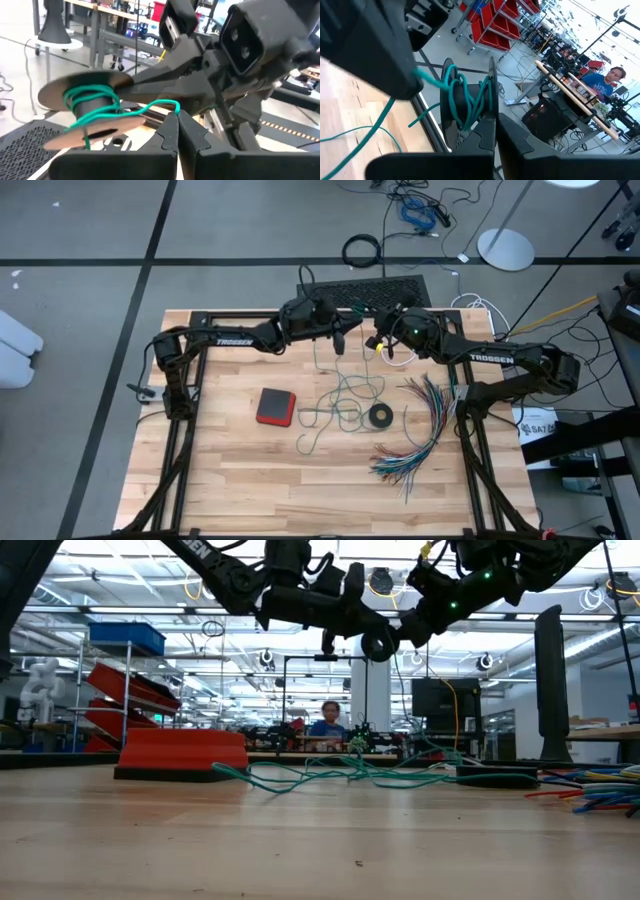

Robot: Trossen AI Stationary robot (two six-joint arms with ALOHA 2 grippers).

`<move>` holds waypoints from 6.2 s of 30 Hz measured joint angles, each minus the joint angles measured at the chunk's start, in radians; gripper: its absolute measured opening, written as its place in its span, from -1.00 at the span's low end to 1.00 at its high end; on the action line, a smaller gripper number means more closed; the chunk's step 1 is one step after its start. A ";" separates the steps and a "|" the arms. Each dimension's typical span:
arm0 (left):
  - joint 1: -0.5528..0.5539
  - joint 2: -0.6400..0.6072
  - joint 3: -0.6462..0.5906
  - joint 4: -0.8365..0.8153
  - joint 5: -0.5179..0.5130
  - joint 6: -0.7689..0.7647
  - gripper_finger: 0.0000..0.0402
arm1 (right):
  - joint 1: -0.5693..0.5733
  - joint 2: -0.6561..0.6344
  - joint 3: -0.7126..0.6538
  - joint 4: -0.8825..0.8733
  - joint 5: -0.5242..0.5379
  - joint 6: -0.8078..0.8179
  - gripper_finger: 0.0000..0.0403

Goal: Coiling cords
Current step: Coil the green wire cable on the spool

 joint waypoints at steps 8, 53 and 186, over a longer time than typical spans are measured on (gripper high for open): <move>-0.032 0.000 0.000 -0.034 -0.088 0.069 -1.00 | 0.000 0.000 0.000 0.031 -0.040 0.047 -1.00; 0.011 0.085 -0.126 0.175 -0.085 0.224 -0.65 | -0.003 -0.003 0.000 0.088 -0.186 0.181 -1.00; 0.130 0.400 -0.087 0.587 0.411 -0.117 -0.99 | -0.001 -0.004 0.000 0.182 -0.395 0.253 -1.00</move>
